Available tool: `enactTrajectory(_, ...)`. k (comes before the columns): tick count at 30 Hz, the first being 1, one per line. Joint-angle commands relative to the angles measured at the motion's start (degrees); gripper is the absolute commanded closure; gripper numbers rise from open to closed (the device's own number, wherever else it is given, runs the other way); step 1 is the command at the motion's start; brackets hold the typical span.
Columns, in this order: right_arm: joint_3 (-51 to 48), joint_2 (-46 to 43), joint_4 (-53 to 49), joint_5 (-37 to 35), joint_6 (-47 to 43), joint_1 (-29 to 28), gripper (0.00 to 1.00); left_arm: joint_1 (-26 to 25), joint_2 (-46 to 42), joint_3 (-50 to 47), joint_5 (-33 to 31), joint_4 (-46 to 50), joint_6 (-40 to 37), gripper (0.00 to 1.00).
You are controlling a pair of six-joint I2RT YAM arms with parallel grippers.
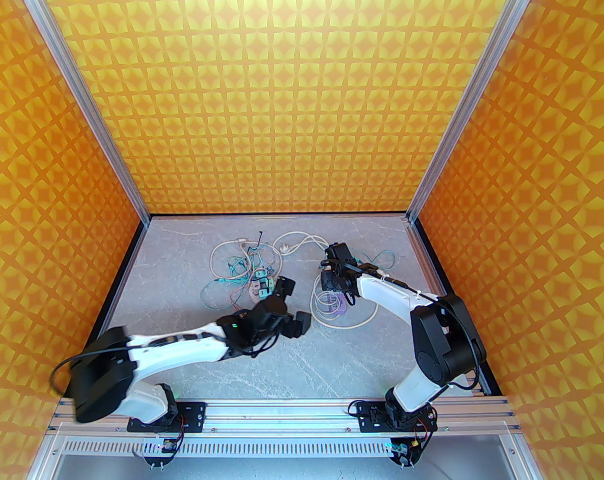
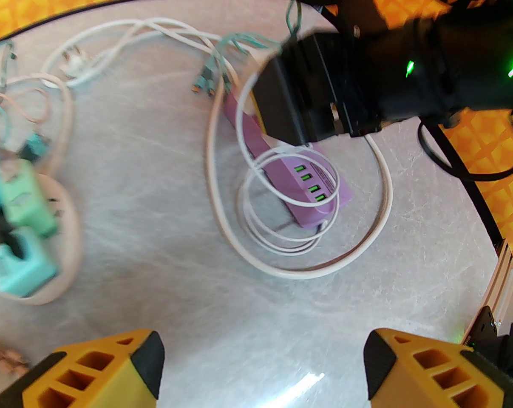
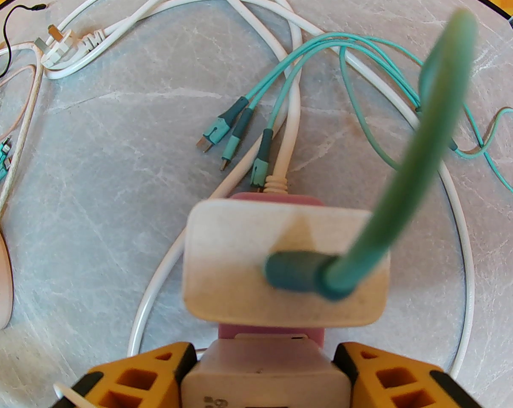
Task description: Pull the plug off the socket
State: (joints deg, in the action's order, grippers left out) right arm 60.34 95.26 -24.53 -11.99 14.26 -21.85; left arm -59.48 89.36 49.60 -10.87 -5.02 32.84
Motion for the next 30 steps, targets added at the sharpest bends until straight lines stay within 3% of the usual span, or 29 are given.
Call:
enactTrajectory(1,-0.97,-0.07,4.00,-0.14,0.05,-0.30,0.43,-0.03,3.65,4.13,1.13,-3.49,1.45,0.16)
enactTrajectory(6,-2.45,-1.03,5.16,-0.57,-0.35,-0.22,0.41,1.77,8.91,8.57,1.12,-1.89,1.41,0.21)
enactTrajectory(13,-4.77,-2.58,7.22,-0.50,-0.38,-0.18,0.41,8.79,15.58,16.10,5.78,-2.05,4.56,0.65)
enactTrajectory(15,-5.00,-2.69,7.17,-0.49,-0.29,-0.18,0.40,10.29,16.86,18.15,8.39,-1.49,4.95,0.66)
enactTrajectory(19,-4.88,-2.93,7.13,-0.19,-0.11,-0.08,0.39,9.11,15.81,17.37,8.71,-2.13,2.02,0.65)
enactTrajectory(21,-4.58,-2.86,7.22,0.24,0.04,0.02,0.38,7.66,15.01,15.53,8.73,-4.11,1.40,0.85)
enactTrajectory(23,-4.43,-2.80,7.05,0.69,0.24,0.02,0.38,5.61,14.78,13.74,8.57,-6.65,1.28,0.88)
enactTrajectory(25,-4.19,-2.81,6.79,0.87,0.44,0.00,0.36,3.23,15.58,12.76,8.52,-9.31,0.77,1.00)
enactTrajectory(28,-4.12,-3.15,6.22,0.97,0.68,0.19,0.31,2.08,17.02,12.37,7.58,-10.19,1.95,1.00)
enactTrajectory(30,-4.56,-4.19,6.17,1.96,1.15,0.19,0.24,2.35,17.24,12.68,7.37,-9.30,2.20,0.94)
